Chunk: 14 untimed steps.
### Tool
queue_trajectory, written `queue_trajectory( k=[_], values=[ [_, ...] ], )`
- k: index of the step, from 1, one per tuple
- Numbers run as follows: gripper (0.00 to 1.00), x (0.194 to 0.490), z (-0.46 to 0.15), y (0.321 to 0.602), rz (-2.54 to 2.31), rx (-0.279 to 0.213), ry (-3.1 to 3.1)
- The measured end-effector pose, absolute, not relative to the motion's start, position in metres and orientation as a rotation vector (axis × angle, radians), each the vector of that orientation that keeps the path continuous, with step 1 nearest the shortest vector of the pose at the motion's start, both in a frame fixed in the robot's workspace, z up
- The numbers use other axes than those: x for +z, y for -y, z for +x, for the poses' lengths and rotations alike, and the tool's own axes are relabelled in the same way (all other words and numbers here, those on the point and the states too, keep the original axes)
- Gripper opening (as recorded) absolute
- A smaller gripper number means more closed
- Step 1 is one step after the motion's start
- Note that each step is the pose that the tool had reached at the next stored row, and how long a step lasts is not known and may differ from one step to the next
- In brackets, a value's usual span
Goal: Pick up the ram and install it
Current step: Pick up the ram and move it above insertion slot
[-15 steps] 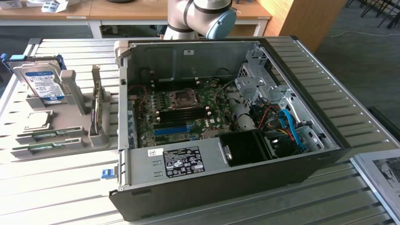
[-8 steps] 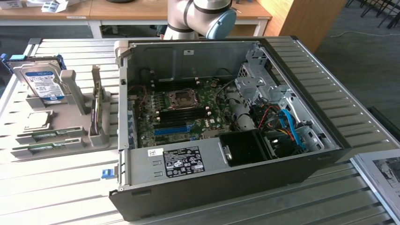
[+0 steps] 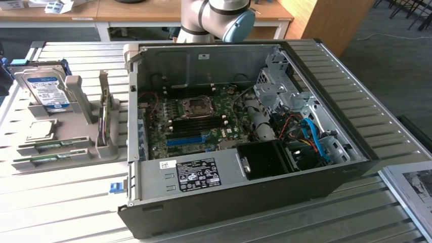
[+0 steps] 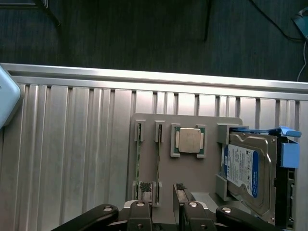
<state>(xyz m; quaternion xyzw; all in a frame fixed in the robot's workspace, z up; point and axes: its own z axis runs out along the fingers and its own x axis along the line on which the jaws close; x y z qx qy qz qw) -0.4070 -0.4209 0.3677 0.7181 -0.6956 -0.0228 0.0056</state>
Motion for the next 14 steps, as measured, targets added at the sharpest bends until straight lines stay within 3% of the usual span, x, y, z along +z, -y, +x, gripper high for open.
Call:
queue_trajectory(
  k=[14],
  values=[
    [0.31, 0.354, -0.407, 0.421, 2.248, -0.072, 2.177]
  ],
)
